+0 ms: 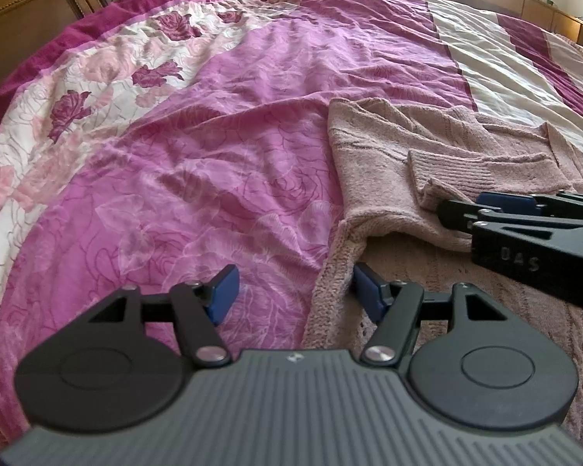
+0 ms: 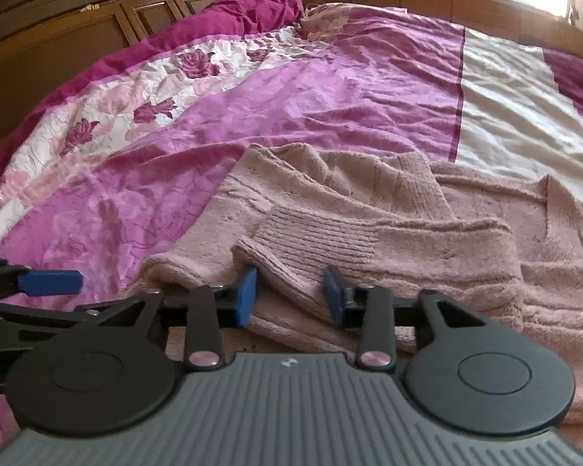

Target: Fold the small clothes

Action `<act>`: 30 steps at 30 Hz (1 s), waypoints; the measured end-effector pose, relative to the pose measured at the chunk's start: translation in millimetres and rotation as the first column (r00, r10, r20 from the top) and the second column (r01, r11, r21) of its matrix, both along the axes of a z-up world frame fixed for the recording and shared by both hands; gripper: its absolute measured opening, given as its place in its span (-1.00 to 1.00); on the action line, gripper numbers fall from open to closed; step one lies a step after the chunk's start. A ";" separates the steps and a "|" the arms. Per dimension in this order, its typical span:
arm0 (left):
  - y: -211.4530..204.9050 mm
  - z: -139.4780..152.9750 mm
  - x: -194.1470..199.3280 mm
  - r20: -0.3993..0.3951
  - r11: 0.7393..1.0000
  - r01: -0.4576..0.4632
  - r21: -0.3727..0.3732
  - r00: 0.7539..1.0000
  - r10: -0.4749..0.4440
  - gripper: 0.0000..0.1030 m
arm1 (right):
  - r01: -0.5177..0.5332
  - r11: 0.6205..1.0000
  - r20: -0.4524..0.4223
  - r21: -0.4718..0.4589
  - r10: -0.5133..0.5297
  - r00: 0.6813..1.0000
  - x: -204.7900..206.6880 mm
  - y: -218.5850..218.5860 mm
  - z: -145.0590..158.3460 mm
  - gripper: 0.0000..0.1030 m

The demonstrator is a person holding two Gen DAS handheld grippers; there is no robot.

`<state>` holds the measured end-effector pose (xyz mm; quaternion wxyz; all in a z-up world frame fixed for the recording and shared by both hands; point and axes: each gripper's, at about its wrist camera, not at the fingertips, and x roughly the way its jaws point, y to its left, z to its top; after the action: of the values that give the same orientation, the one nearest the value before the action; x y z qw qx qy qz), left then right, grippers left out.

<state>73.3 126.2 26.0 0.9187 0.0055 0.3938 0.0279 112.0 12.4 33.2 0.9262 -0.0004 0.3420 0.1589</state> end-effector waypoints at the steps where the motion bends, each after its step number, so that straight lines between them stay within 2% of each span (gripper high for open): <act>1: -0.3 0.7 -0.6 0.001 1.000 0.001 0.002 1.000 -0.001 0.28 | -0.004 1.000 0.008 -0.011 0.004 1.000 -0.4 1.5 -0.3 -0.52; 2: -0.4 1.8 -1.3 0.003 1.000 0.002 0.003 1.000 -0.002 0.28 | -0.009 1.000 0.016 -0.020 0.009 1.000 -1.4 2.4 -0.1 -0.60; 3: -1.0 3.3 -2.3 0.006 1.000 0.003 0.004 1.000 -0.003 0.28 | -0.013 1.000 0.026 -0.027 0.013 1.000 -2.5 2.5 0.7 -0.78; 4: -0.9 5.0 -3.2 0.010 1.000 0.006 0.004 1.000 -0.006 0.28 | -0.013 0.999 0.031 -0.029 0.014 0.999 -3.6 1.3 2.3 -0.82; 9: -1.6 17.6 -7.3 0.043 1.000 0.013 0.002 0.999 -0.013 0.28 | 0.054 0.998 0.083 0.013 -0.054 0.995 -11.5 -22.1 27.8 -0.84; 15: -9.8 31.1 -3.9 0.088 0.999 0.033 -0.011 0.996 -0.032 0.28 | 0.148 0.985 0.143 0.093 -0.160 0.977 -23.4 -70.3 59.0 -0.84; 18: -17.8 32.9 2.2 0.097 0.999 0.052 -0.008 0.994 -0.050 0.28 | 0.206 0.969 0.161 0.136 -0.227 0.961 -31.7 -100.3 70.9 -0.84; 23: -35.0 31.1 14.6 0.109 0.996 0.091 -0.009 0.990 -0.089 0.28 | 0.303 0.942 0.192 0.145 -0.327 0.925 -48.6 -147.7 78.4 -0.84; 30: -53.2 16.1 29.5 0.064 0.992 0.119 0.032 0.991 -0.121 0.28 | 0.469 0.873 0.151 0.132 -0.485 0.861 -72.9 -211.3 56.1 -0.84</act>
<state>102.8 73.0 42.1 0.9311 0.0410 0.3618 -0.0219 39.1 -198.9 89.3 0.9627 0.1120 0.2389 -0.0607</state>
